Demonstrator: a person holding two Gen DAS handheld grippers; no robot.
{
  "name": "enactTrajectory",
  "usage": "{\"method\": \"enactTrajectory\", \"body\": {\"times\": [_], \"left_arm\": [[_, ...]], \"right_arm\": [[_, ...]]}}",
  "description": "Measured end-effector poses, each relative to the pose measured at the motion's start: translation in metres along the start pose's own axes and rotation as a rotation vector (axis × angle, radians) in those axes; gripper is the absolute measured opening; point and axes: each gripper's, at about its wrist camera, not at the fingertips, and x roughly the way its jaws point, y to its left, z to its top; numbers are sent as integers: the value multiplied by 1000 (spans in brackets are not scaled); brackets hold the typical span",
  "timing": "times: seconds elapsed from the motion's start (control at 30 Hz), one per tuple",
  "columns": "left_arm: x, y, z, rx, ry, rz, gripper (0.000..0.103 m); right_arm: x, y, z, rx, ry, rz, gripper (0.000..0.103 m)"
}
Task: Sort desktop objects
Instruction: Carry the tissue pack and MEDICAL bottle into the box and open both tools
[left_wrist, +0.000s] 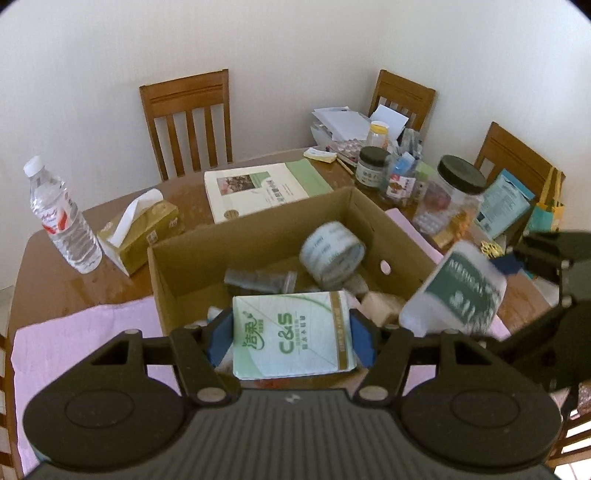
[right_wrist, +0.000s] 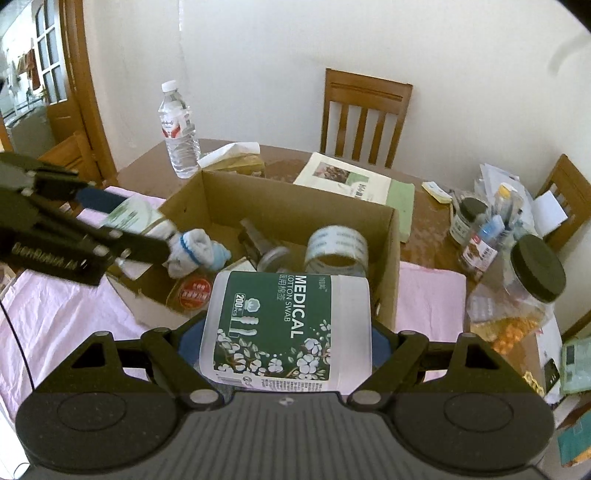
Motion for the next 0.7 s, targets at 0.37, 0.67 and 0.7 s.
{"method": "enactTrajectory", "body": {"times": [0.37, 0.67, 0.7], "left_arm": [[41, 14, 52, -41, -2, 90, 65], [48, 25, 54, -78, 38, 186, 92], [46, 25, 51, -79, 44, 189, 92]], "right_arm": [[48, -2, 27, -24, 14, 83, 87], [57, -7, 38, -48, -20, 140, 103], [57, -8, 38, -47, -16, 145, 103]]}}
